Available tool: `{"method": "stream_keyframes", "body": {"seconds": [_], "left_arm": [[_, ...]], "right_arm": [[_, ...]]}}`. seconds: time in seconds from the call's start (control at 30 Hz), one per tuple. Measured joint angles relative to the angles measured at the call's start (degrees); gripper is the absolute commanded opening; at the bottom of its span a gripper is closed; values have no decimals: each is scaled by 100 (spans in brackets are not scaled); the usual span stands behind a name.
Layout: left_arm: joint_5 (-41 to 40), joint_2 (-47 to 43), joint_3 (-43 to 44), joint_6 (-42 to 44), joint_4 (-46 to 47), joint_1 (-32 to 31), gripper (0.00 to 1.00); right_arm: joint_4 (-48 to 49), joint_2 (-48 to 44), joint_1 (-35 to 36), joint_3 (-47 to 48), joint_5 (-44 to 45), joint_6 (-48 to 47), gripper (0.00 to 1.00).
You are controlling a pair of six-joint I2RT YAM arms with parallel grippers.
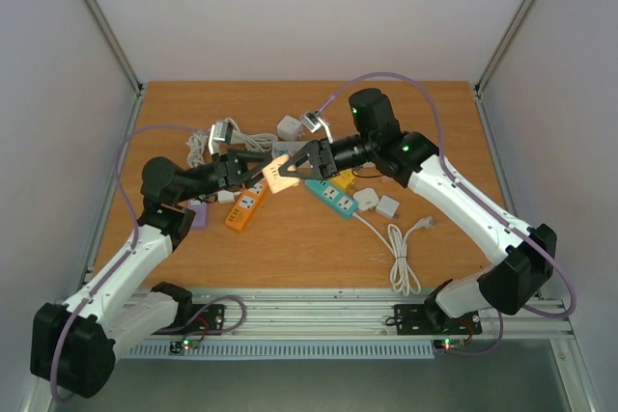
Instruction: Insert the plug
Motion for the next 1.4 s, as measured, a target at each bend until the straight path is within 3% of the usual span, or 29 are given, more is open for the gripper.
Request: {"method": "stream_keyframes", "body": {"seconds": [0.27,0.47,0.57,0.77,0.93,1.03,1.13,1.2,1.33,1.4], "left_arm": [[-922,-225,31,304,-1141,-28,47],[-1534,-212,31,168,-1620,-50,47],[-1836,-144,31,-48,-1626,-52,47],[-2361,-72,15,-492,-1545,-55,47],[-2608,-70,13,-688,-1508,-55,48],[-2745,-74,-9,-763,-1471,-55,49],[-2872,-85,-17,-874,-1425,-55,58],[-2916,-96,-28,-918,-1429,-52,71],[-2850,-133,-46,-857,-1449,-57,95],[-2761,-166,-44,-623,-1554,-59,99]], "right_arm": [[1069,-13,-15,-494,732,1318,73],[2085,-13,-17,-1108,1078,2277,88],[2498,-15,0,-1340,1318,2686,90],[3464,-15,195,-1744,1843,3611,85],[4057,-15,367,-1899,2367,4216,77],[4398,-15,485,-1961,2682,4533,66],[4583,-15,551,-2044,2953,4756,54],[4684,-15,570,-2092,3101,4806,49],[4472,-17,562,-2015,3119,4734,42],[4280,-17,466,-1921,2957,4621,40]]}}
